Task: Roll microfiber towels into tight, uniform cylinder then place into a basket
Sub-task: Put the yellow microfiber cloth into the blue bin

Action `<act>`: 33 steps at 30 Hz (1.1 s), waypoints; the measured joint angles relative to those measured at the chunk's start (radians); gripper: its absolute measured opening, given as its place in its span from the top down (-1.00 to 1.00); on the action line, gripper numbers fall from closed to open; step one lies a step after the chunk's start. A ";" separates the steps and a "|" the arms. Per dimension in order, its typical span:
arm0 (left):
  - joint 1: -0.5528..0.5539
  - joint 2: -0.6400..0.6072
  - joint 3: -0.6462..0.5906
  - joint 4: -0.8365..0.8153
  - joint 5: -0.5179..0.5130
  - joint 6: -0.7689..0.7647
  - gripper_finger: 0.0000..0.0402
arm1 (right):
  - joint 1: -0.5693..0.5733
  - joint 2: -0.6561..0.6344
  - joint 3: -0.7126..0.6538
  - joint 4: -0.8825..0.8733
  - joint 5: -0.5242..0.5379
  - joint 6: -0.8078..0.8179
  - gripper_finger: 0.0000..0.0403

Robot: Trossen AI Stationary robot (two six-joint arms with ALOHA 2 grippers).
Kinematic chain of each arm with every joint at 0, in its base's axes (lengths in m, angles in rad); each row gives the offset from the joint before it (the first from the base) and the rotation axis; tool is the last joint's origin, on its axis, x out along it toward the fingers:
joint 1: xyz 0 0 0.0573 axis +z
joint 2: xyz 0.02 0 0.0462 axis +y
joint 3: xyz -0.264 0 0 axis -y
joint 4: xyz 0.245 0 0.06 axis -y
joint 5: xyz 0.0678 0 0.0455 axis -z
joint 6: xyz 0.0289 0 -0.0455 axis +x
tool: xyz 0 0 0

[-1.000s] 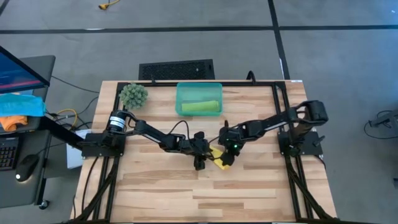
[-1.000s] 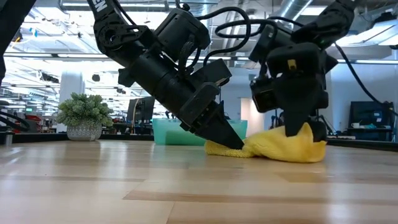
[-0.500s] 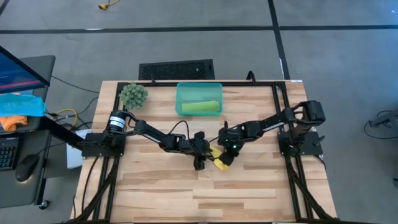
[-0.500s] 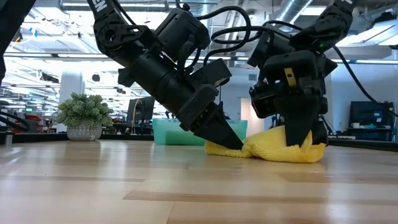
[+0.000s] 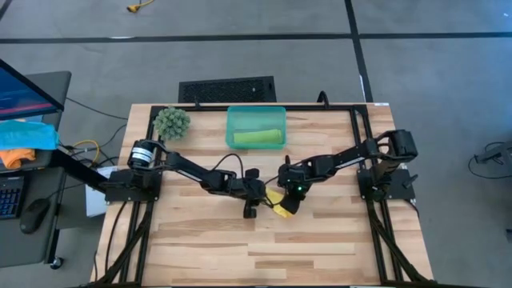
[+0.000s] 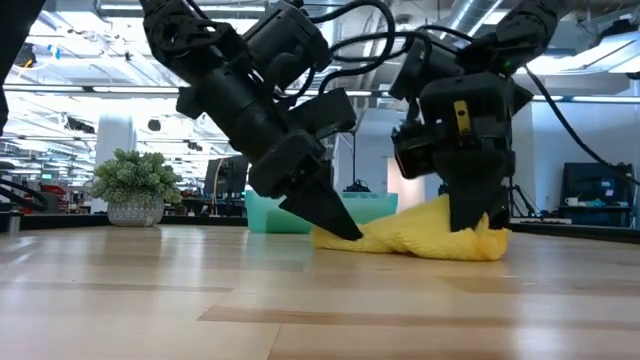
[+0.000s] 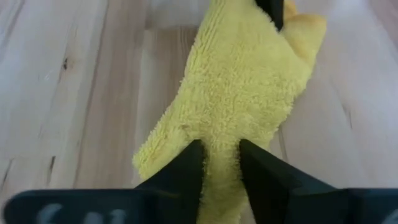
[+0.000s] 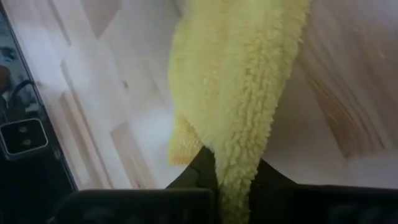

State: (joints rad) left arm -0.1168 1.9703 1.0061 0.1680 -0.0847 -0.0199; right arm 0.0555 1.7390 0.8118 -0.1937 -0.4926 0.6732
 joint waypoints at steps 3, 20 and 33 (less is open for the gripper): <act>0.001 -0.001 0.002 -0.022 0.006 0.001 0.72 | 0.003 0.000 0.027 -0.029 0.021 -0.038 0.86; 0.002 -0.100 0.002 -0.152 -0.075 0.035 0.99 | -0.001 -0.004 0.072 -0.088 0.089 -0.123 0.86; 0.029 -0.255 0.002 -0.288 -0.246 0.120 0.99 | -0.042 -0.005 0.343 -0.454 0.362 -0.422 0.86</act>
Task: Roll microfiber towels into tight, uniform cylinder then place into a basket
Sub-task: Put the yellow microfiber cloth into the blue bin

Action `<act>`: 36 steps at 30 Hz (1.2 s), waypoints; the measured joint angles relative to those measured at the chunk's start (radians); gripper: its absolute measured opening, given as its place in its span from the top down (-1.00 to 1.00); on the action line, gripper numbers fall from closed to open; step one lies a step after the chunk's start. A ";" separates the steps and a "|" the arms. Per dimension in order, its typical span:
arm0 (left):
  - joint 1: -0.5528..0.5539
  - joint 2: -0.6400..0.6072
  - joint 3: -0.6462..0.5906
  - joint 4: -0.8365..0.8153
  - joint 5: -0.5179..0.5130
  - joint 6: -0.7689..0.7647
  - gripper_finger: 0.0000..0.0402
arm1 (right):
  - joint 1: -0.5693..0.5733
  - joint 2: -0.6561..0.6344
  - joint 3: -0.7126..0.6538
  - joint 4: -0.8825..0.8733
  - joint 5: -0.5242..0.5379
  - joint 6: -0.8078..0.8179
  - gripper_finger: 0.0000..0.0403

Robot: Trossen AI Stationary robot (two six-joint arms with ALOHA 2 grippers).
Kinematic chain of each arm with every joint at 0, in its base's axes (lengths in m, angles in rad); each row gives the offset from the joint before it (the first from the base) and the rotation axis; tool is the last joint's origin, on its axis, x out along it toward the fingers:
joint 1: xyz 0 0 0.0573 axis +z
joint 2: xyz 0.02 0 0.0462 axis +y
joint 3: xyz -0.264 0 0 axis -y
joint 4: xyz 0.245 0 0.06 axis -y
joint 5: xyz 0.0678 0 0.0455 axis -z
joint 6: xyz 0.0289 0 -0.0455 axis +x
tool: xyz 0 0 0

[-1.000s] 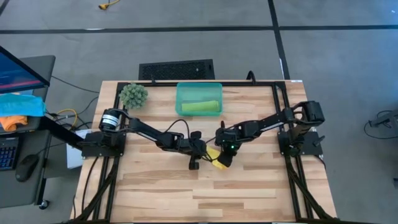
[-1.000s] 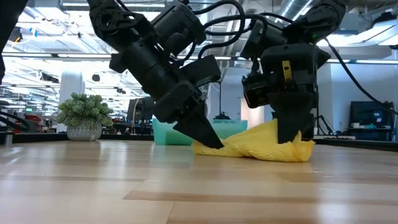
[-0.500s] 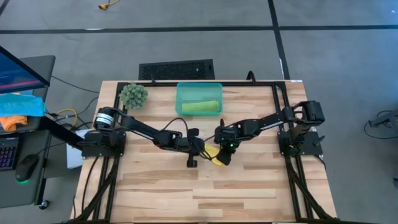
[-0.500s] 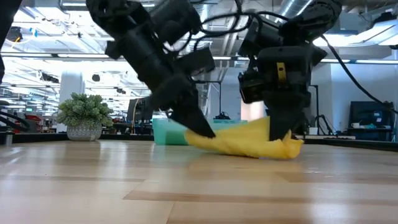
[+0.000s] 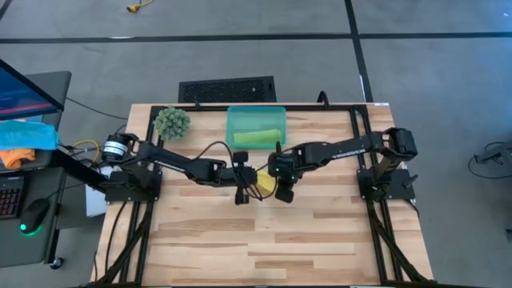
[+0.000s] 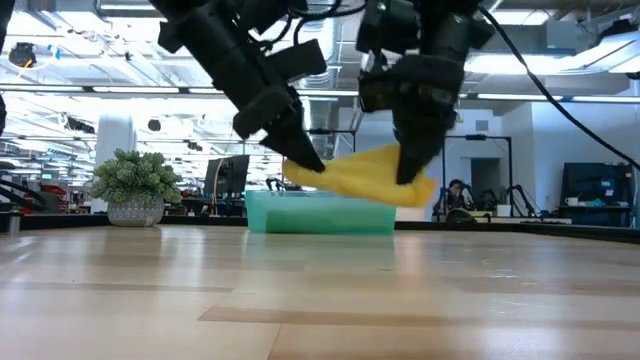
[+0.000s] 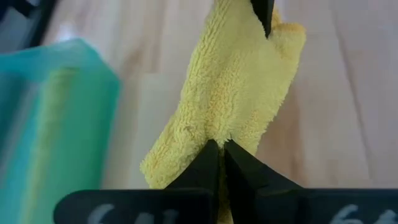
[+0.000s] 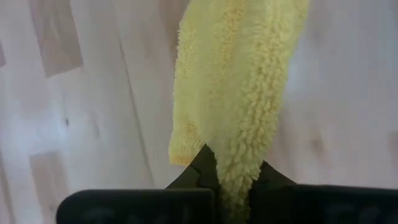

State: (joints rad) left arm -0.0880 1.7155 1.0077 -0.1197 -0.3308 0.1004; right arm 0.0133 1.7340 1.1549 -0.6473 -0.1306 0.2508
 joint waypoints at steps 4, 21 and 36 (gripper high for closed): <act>0.042 -0.046 0.000 -0.027 -0.045 0.021 0.99 | -0.058 0.000 0.064 -0.047 0.025 -0.106 0.86; 0.417 -0.067 0.001 0.149 0.054 0.182 0.99 | -0.433 0.025 0.212 0.049 0.114 -0.625 0.86; 0.716 0.056 0.037 0.261 0.242 0.273 0.99 | -0.604 0.440 0.695 -0.213 0.109 -0.943 0.85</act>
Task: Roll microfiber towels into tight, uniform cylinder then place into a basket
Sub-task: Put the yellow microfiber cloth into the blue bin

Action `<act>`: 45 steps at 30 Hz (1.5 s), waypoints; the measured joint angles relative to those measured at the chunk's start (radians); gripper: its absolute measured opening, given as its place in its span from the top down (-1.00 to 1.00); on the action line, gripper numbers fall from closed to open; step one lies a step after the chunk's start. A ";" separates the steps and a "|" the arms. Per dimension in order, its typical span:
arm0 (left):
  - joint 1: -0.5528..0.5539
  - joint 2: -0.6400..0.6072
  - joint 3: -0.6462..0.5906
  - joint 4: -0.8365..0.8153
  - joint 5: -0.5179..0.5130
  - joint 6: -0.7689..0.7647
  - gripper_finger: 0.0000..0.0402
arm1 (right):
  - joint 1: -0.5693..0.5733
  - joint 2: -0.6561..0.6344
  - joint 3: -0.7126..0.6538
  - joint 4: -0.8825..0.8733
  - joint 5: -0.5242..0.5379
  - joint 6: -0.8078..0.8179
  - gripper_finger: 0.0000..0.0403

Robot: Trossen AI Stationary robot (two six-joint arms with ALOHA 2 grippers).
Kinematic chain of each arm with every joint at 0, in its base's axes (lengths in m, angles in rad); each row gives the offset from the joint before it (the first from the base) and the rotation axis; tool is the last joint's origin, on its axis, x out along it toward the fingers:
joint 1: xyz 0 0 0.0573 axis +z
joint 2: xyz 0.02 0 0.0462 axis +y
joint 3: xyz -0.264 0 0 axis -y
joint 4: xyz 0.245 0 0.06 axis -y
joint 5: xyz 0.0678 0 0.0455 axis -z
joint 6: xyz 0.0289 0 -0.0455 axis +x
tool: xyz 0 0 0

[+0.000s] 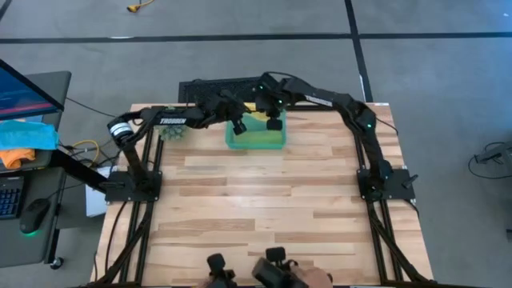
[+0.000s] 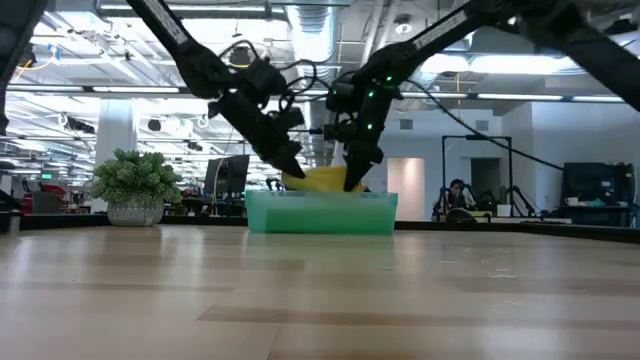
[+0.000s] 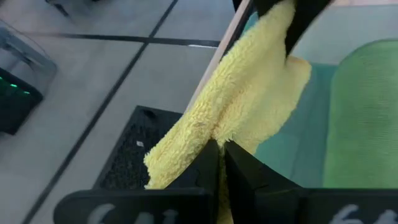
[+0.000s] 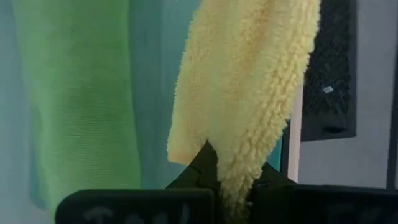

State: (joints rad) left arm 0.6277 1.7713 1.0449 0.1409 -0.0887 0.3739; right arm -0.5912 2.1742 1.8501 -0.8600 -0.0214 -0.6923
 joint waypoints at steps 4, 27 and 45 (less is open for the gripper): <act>0.027 0.075 0.067 -0.044 0.041 0.011 0.99 | -0.020 0.082 0.107 -0.081 0.022 -0.060 0.85; 0.000 0.129 0.147 -0.286 0.119 0.007 0.97 | 0.009 0.138 0.156 -0.180 0.047 -0.157 0.78; -0.004 0.130 0.153 -0.298 0.046 0.005 0.42 | 0.037 0.138 0.154 -0.179 0.060 -0.205 0.21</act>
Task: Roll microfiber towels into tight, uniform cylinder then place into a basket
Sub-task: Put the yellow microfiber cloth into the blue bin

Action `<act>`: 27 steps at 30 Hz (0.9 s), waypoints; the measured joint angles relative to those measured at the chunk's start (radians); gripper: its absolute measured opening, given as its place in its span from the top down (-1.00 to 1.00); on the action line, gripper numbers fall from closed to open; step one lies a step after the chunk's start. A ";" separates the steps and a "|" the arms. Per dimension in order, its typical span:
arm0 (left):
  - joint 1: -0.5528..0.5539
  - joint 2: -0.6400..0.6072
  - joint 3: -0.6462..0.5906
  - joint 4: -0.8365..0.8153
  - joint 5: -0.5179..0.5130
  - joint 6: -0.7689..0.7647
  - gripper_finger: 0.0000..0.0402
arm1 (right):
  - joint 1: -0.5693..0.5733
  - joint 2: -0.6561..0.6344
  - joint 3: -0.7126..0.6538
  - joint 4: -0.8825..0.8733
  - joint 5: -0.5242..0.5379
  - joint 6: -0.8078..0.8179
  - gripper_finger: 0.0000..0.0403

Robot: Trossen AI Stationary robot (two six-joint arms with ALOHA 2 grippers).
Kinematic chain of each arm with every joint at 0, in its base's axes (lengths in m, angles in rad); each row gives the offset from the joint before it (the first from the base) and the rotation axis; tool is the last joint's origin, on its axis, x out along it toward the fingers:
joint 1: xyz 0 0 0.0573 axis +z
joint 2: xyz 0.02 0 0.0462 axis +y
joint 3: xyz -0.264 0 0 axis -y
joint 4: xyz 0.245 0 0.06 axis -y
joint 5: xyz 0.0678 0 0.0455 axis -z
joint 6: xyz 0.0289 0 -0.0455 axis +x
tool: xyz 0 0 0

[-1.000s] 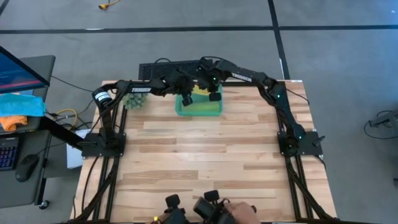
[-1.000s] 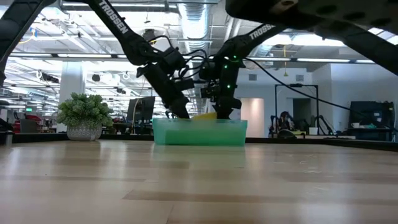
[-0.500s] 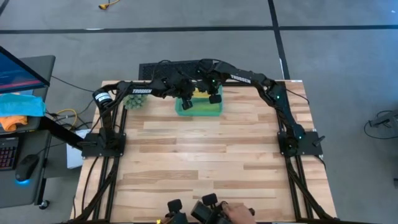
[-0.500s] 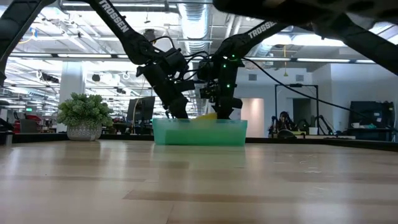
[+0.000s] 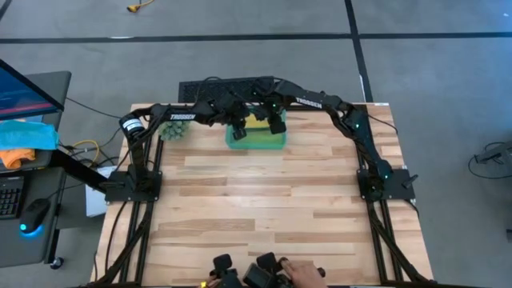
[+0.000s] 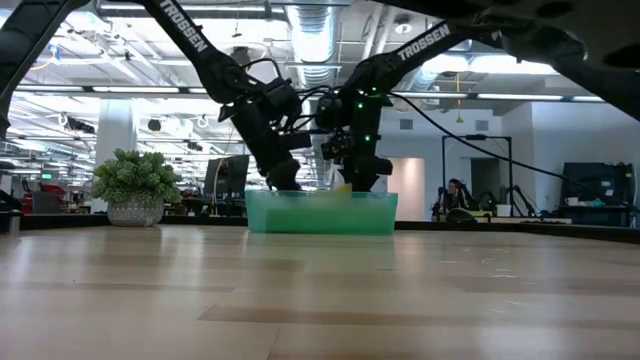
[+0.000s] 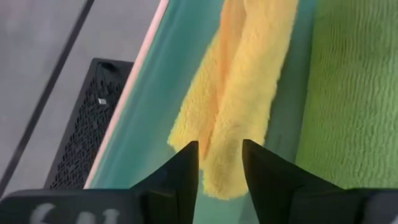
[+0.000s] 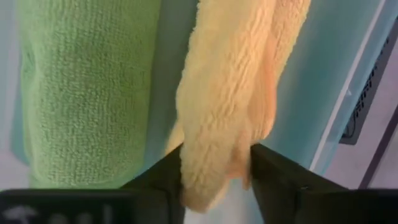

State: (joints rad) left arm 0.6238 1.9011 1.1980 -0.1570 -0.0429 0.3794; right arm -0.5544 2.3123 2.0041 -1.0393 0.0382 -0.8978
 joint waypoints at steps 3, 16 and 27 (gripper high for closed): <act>0.000 0.000 0.022 -0.025 0.013 0.005 0.41 | 0.002 0.000 0.000 -0.004 0.006 0.000 0.03; 0.000 -0.072 0.064 -0.137 0.041 0.026 0.41 | -0.010 -0.063 0.001 -0.092 0.138 0.051 -0.13; 0.000 -0.170 0.064 -0.263 0.118 -0.012 0.41 | -0.063 -0.069 0.001 0.060 -0.236 0.172 0.17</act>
State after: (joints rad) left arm 0.6242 1.7306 1.2621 -0.4203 0.0749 0.3670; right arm -0.6178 2.2432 2.0055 -0.9797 -0.1974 -0.7257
